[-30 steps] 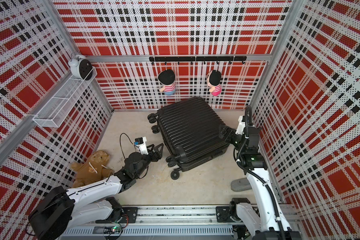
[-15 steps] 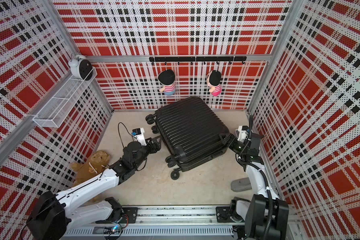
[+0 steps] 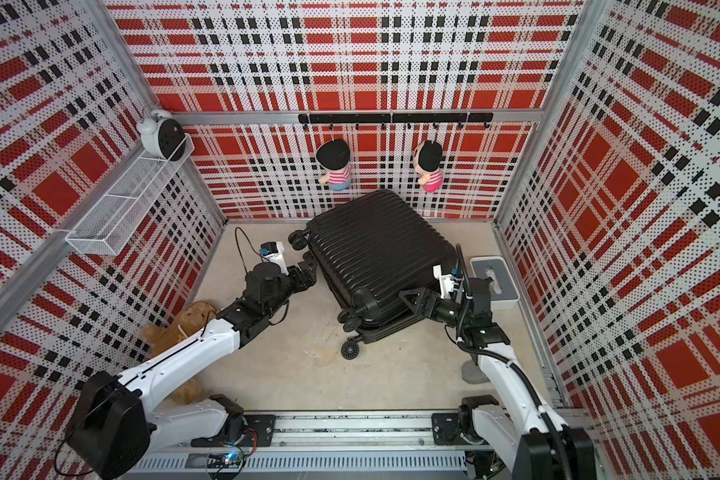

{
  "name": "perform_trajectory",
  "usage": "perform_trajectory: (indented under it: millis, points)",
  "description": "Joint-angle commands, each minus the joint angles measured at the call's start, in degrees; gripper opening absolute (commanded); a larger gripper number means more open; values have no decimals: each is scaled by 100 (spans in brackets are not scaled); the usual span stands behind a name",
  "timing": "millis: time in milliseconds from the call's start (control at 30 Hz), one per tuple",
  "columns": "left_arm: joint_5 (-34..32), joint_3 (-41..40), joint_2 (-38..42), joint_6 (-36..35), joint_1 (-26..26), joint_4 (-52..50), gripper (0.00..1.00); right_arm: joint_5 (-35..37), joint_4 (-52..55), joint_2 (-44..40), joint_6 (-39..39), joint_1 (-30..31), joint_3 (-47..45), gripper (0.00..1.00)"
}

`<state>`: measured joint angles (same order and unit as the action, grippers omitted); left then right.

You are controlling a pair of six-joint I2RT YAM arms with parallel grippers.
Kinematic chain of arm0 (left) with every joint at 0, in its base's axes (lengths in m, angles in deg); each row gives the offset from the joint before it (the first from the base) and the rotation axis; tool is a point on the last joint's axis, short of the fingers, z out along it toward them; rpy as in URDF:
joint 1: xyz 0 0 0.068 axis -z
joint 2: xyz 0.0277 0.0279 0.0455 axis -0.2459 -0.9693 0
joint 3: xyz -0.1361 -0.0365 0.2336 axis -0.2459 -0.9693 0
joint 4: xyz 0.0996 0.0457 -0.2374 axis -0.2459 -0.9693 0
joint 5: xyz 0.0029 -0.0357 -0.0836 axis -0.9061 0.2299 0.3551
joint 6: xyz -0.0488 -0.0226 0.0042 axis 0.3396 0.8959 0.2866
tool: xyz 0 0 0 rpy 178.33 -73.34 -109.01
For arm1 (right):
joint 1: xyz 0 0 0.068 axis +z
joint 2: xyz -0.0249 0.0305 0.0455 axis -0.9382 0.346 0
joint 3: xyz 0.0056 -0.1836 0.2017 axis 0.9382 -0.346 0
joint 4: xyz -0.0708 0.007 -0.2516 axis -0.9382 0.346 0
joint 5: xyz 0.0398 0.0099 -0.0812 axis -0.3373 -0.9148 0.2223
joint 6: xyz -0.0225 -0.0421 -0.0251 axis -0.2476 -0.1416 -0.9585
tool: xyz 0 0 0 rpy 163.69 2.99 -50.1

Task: Open the suitcase zippers
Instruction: Unzip the zipper on the suitcase.

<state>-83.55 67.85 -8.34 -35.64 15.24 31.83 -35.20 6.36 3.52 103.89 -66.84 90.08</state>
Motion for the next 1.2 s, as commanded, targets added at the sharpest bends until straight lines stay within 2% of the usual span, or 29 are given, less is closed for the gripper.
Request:
perform_trajectory:
  millis: [0, 100, 167, 300, 500, 567, 733, 933, 1067, 1167]
  points:
    - [-413, 661, -263, -331, 422, -545, 78, 375, 248, -241, 13, -503, 385, 91]
    - [-1013, 1303, -605, -576, 879, -942, 78, 569, 459, -190, 241, -1016, 618, 100]
    - [-1108, 1636, -851, -674, 916, -1025, 78, 618, 403, -7, 514, -1366, 679, 100]
    - [-1137, 2462, -1525, -926, 675, -1218, 78, 298, -292, 760, 1241, -1820, 744, 100]
    - [-903, 3465, -2351, -1148, 320, -1446, 78, -359, -1793, 2053, 2599, -2007, 677, 100]
    - [-819, 3605, -2493, -1148, 217, -1402, 78, -364, -2497, 2220, 3234, -2044, 464, 100]
    - [-539, 4012, -3011, -1148, -139, -1383, 78, -181, -3133, 2563, 4338, -2057, 123, 100]
    - [-390, 4964, -3781, -1174, -542, -1627, 78, 440, -2841, 2708, 4923, -2063, -110, 100]
    - [-718, 6274, -4653, -1603, -657, -2272, 78, 901, -1868, 2543, 4797, -2052, 131, 100]
    - [-816, 7403, -5398, -1730, -808, -2718, 78, 1270, -544, 2429, 4495, -2054, 579, 100]
